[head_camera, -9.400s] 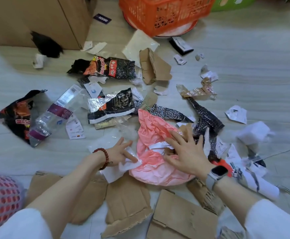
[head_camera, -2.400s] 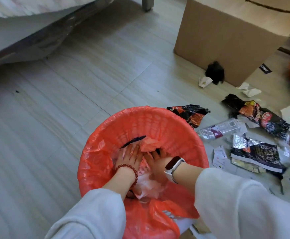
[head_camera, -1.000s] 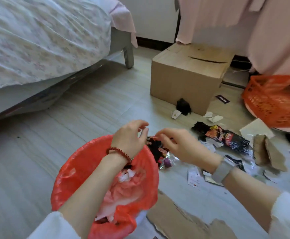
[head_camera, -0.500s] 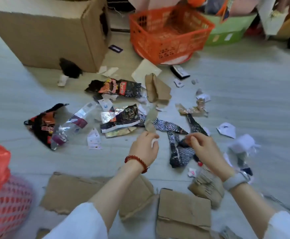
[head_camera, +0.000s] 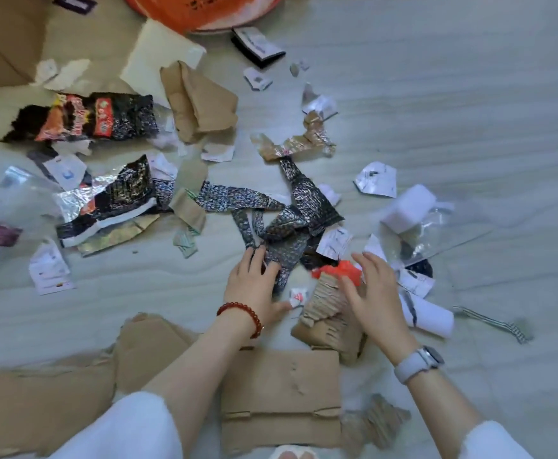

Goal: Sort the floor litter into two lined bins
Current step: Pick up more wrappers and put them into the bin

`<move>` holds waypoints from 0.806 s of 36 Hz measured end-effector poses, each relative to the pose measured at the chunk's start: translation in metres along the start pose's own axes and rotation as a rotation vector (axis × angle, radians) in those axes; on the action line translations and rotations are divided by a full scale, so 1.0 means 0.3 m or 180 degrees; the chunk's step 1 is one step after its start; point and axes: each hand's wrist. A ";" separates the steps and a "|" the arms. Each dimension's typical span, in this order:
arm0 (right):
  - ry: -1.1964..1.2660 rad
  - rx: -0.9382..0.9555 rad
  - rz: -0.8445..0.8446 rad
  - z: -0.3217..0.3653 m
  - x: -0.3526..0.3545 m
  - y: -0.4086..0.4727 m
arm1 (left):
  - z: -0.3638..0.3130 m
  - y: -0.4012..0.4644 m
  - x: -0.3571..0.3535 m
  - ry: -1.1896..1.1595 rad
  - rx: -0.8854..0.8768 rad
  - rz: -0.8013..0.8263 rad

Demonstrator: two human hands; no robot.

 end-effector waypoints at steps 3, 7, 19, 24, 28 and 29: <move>0.0037 0.0030 0.0081 0.015 0.011 0.055 | 0.020 0.010 -0.039 -0.0290 -0.0128 -0.0482; -0.0259 0.0061 0.0661 0.059 0.001 0.121 | 0.040 0.012 -0.043 -0.0842 -0.0347 -0.0976; -0.1345 0.0372 0.0717 0.164 -0.072 0.166 | 0.129 -0.032 -0.012 -0.0697 -0.0194 -0.0776; -0.0910 0.0264 0.0744 0.176 -0.051 0.168 | 0.211 -0.049 -0.034 -0.1289 0.0149 -0.0958; 0.0158 0.0242 0.0455 0.216 -0.017 0.135 | 0.219 -0.066 0.009 -0.2550 0.0808 -0.1530; 0.0300 0.0261 0.0369 0.230 -0.014 0.123 | 0.215 -0.070 0.026 -0.3134 0.0920 -0.1535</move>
Point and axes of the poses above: each hand's wrist, its own y-axis towards the middle knuckle, its own x-axis out of the back of the hand, z = x × y, and after that the axes turned 5 degrees about z, right-handed
